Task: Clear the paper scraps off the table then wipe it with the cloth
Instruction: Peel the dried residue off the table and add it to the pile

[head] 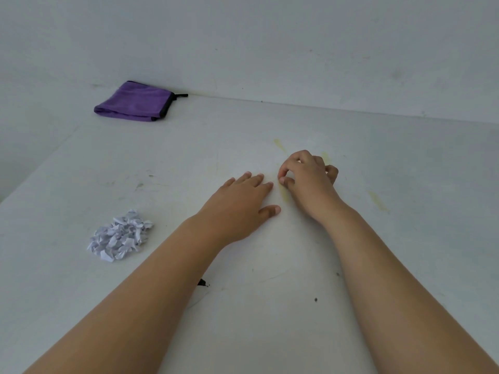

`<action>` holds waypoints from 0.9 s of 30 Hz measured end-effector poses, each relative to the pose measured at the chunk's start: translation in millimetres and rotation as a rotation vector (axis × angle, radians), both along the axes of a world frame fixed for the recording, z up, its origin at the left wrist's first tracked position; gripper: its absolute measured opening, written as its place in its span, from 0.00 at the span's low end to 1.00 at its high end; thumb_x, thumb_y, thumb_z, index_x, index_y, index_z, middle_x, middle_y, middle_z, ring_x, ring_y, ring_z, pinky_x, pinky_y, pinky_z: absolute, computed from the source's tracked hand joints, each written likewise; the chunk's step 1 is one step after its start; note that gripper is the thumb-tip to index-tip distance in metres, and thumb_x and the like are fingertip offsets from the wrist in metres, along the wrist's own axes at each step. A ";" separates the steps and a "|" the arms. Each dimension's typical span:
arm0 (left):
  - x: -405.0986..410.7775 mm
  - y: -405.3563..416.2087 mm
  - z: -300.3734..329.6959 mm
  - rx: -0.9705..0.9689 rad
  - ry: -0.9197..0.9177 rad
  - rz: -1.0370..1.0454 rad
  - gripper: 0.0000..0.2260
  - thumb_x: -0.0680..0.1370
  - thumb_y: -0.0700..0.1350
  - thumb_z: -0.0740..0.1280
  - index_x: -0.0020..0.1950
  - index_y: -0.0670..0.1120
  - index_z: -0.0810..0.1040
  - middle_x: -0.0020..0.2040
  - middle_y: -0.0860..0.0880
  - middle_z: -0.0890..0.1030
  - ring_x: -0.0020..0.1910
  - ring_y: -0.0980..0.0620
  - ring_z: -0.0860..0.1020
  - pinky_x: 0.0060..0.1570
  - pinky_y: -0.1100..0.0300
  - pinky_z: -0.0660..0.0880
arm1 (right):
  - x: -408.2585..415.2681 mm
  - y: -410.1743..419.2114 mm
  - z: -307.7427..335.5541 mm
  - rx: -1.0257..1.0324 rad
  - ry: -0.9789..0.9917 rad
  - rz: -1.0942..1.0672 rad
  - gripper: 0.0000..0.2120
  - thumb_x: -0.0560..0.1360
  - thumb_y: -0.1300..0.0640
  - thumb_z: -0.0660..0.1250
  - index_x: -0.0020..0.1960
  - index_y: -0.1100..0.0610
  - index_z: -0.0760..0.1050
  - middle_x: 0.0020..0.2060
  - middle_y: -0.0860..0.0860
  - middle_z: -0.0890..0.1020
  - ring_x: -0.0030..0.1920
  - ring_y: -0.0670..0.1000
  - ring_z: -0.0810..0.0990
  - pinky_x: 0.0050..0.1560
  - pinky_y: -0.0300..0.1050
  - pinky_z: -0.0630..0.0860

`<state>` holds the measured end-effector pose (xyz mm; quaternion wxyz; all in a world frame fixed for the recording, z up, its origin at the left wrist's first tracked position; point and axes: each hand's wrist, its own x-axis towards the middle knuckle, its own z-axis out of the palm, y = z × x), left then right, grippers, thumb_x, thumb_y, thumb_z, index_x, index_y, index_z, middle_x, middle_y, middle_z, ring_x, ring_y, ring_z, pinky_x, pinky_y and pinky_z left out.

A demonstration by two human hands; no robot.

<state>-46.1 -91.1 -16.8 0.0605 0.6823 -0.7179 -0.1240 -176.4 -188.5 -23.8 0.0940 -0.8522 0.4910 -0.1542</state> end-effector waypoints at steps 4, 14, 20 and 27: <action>-1.2 1.0 1.8 -0.011 -0.008 -0.001 0.26 0.81 0.58 0.52 0.76 0.48 0.57 0.77 0.48 0.55 0.77 0.49 0.50 0.74 0.54 0.49 | 2.5 -1.6 -2.2 0.009 0.059 0.001 0.10 0.78 0.61 0.56 0.48 0.49 0.73 0.62 0.47 0.67 0.65 0.53 0.61 0.65 0.54 0.52; -0.9 0.2 -0.5 0.003 -0.021 0.003 0.27 0.81 0.58 0.51 0.77 0.49 0.54 0.78 0.49 0.53 0.77 0.50 0.49 0.74 0.54 0.48 | -5.6 -1.0 -2.3 -0.048 0.039 0.036 0.10 0.78 0.60 0.59 0.49 0.46 0.74 0.64 0.45 0.65 0.68 0.51 0.59 0.67 0.56 0.48; -0.9 0.4 -0.4 0.008 -0.025 -0.001 0.27 0.81 0.58 0.51 0.77 0.49 0.53 0.78 0.49 0.52 0.77 0.50 0.48 0.75 0.54 0.48 | -6.3 -2.0 -3.5 -0.020 0.022 0.049 0.11 0.78 0.61 0.59 0.48 0.45 0.73 0.62 0.43 0.66 0.68 0.51 0.59 0.67 0.55 0.48; -1.8 0.7 0.2 0.009 -0.022 0.000 0.27 0.81 0.58 0.51 0.77 0.49 0.53 0.78 0.48 0.52 0.77 0.49 0.48 0.74 0.54 0.47 | -3.5 -3.3 -0.9 -0.019 0.052 0.043 0.11 0.78 0.61 0.60 0.47 0.45 0.74 0.64 0.43 0.65 0.70 0.51 0.57 0.67 0.58 0.47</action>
